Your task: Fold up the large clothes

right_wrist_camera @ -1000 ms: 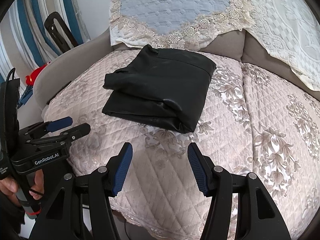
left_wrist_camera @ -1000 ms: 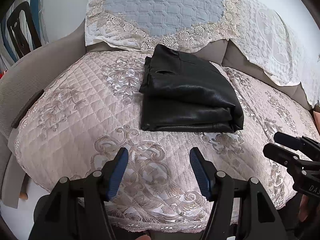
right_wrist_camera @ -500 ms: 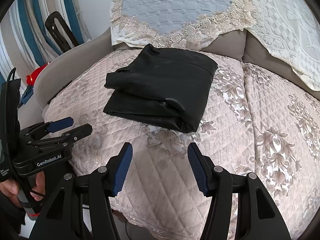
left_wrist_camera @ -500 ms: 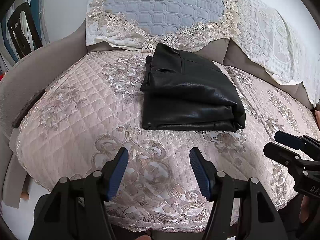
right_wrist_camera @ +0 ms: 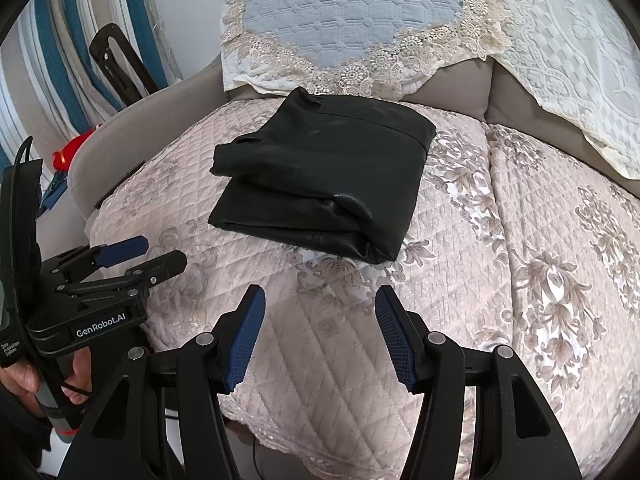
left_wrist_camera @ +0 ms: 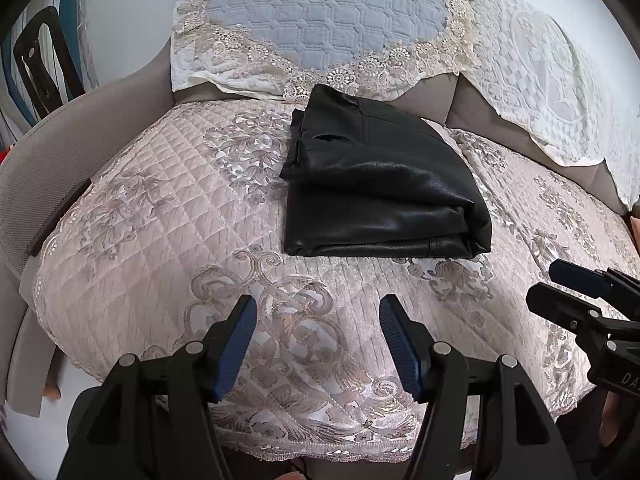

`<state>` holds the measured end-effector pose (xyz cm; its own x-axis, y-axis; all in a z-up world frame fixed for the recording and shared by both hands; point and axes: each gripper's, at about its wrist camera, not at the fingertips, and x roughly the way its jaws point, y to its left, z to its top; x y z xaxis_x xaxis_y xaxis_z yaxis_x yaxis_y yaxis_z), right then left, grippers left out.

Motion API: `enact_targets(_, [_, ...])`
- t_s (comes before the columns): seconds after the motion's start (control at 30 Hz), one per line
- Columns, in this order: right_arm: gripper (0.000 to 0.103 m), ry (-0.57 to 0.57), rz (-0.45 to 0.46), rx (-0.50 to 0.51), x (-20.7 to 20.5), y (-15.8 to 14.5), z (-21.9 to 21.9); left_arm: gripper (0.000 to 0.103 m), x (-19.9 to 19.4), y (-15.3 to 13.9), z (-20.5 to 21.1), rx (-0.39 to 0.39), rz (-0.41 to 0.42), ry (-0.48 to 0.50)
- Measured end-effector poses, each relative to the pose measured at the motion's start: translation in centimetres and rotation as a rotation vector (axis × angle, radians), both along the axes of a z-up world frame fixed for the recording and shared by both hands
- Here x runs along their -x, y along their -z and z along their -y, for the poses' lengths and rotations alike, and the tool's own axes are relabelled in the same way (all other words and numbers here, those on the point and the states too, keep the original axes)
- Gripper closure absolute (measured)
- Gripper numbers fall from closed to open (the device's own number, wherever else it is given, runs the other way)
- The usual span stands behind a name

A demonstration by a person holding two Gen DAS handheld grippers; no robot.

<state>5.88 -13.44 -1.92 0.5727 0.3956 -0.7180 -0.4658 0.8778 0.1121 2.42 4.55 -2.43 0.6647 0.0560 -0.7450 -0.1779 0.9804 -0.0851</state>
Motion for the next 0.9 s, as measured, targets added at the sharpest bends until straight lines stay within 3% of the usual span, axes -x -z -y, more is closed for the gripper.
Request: enact_targets(0.9, [0.045, 0.037, -0.003, -0.033, 0.5, 0.3, 0.8, 0.037, -0.1, 0.0, 1.1, -0.030, -0.010, 0.000])
